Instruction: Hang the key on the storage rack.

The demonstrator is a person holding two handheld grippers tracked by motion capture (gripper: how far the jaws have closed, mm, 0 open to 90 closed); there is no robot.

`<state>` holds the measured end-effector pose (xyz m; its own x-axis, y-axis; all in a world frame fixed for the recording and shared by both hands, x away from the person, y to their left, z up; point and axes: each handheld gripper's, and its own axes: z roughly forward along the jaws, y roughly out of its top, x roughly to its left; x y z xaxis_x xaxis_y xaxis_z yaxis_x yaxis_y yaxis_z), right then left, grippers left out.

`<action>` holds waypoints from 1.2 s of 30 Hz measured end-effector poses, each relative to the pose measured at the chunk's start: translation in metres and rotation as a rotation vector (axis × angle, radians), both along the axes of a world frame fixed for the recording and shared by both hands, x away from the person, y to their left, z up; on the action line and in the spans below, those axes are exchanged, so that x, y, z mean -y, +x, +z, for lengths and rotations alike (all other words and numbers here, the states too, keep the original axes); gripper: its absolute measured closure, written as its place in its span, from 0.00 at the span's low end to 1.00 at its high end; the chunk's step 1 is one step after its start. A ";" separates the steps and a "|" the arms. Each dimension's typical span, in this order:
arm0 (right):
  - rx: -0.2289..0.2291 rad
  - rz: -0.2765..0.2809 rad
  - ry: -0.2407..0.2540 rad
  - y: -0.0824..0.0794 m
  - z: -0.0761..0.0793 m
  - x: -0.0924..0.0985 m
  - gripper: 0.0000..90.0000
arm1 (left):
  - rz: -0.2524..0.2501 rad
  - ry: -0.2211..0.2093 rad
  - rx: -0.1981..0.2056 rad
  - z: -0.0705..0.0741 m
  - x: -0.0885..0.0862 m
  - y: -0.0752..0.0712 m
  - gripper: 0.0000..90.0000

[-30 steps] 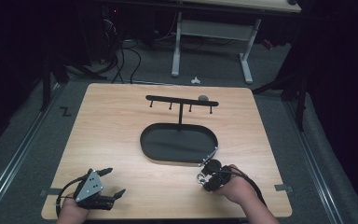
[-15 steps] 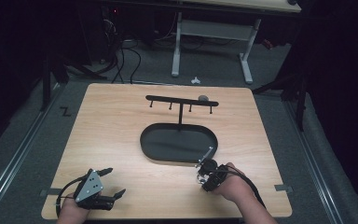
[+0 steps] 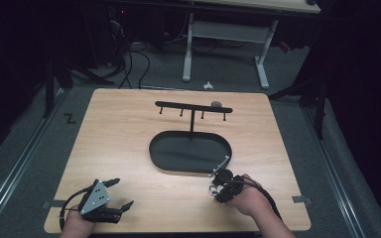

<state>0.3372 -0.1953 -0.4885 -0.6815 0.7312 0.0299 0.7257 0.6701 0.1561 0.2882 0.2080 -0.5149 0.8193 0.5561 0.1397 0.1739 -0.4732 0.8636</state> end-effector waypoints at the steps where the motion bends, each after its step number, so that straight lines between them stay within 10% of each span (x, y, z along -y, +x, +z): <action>1: -0.006 -0.024 0.013 -0.001 0.000 0.000 0.76 | 0.001 0.002 -0.002 0.000 0.000 0.000 0.17; 36: 0.050 -0.175 0.094 0.003 0.035 0.034 0.76 | 0.000 -0.003 0.002 0.001 -0.001 0.000 0.17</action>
<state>0.3397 -0.2291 -0.4535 -0.5467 0.8341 0.0729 0.8195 0.5151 0.2512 0.2878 0.2087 -0.5144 0.8189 0.5568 0.1394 0.1726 -0.4705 0.8654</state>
